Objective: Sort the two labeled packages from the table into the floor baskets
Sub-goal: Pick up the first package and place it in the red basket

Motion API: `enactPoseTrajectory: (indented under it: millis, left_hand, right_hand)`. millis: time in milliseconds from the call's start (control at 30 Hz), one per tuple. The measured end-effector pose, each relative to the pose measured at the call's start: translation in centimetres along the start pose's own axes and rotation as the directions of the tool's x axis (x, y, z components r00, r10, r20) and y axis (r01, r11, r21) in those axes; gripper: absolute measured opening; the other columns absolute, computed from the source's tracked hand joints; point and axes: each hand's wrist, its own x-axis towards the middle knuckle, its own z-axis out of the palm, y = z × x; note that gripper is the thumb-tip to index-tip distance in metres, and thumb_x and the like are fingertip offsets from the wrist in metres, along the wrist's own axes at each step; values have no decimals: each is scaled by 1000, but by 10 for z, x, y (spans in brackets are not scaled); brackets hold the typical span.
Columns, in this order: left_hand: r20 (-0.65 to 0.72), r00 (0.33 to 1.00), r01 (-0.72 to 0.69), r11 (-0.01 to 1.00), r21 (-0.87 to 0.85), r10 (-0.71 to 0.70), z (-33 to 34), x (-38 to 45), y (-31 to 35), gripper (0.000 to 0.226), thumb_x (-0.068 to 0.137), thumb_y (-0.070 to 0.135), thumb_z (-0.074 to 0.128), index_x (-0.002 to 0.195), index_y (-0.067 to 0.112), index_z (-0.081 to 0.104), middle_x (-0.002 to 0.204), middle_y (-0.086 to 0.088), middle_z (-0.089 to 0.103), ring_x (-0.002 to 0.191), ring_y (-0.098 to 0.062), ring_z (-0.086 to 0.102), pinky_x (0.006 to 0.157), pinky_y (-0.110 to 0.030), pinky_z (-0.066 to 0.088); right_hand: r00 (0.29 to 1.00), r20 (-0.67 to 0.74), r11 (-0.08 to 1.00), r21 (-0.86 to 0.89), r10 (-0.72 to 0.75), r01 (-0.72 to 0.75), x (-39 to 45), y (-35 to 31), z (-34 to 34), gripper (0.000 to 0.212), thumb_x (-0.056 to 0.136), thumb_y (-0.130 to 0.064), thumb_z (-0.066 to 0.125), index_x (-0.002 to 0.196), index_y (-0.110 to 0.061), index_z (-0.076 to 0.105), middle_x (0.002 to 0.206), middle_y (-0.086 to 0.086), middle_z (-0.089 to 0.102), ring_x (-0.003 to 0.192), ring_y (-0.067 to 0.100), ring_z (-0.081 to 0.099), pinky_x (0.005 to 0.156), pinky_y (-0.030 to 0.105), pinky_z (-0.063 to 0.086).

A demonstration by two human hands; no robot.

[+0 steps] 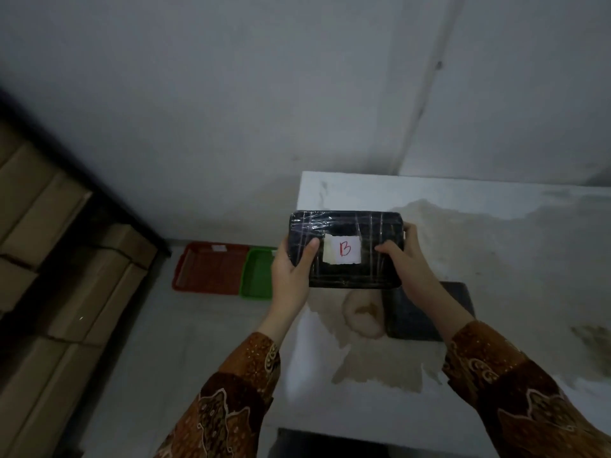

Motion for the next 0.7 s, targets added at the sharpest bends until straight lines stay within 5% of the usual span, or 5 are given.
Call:
enactPoseTrajectory:
  millis: [133, 233, 500, 600, 700]
  left_hand:
    - [-131, 991, 12, 998, 59, -5, -71, -3, -10, 36, 82, 46, 62, 109, 23, 60, 101, 12, 68, 91, 7, 64, 75, -9, 49]
    - [-195, 981, 30, 997, 68, -17, -135, 5, -17, 22, 86, 39, 63, 104, 29, 59, 99, 17, 67, 89, 12, 62, 76, -8, 48]
    - [-245, 934, 292, 952, 94, -262, -323, 35, -47, 51, 86, 41, 63, 130, 23, 45, 126, 1, 60, 117, -18, 57, 102, -41, 48]
    - [-288, 888, 401, 910, 106, -358, -377, 57, -66, 38, 90, 29, 59, 123, 21, 41, 121, -11, 60, 106, -25, 62, 94, -47, 52]
    - [-298, 860, 462, 880, 113, -413, -418, 86, -89, 20, 92, 20, 51, 110, 21, 42, 104, -8, 62, 83, -12, 62, 68, -30, 52]
  right_hand:
    - [998, 57, 998, -56, 13, -10, -2, 14, 74, 35, 90, -14, 54, 118, -24, 36, 105, 0, 60, 90, 16, 66, 62, 25, 57]
    - [998, 54, 995, -101, -16, 21, 0, 31, 140, 33, 90, -20, 58, 119, -21, 44, 107, -3, 63, 94, 14, 66, 70, 26, 57]
    - [996, -59, 986, -149, 72, -80, -3, 98, 337, 47, 87, -32, 61, 126, -15, 42, 118, 5, 58, 104, 20, 61, 80, 31, 57]
    - [983, -112, 971, -177, 143, -161, 7, 120, 395, 43, 88, -33, 60, 123, -17, 41, 117, 6, 58, 102, 21, 61, 85, 38, 55]
    - [966, -128, 958, -154, 224, -243, 30, 143, 439, 32, 91, -22, 55, 121, -16, 45, 119, 9, 59, 101, 22, 60, 88, 42, 53]
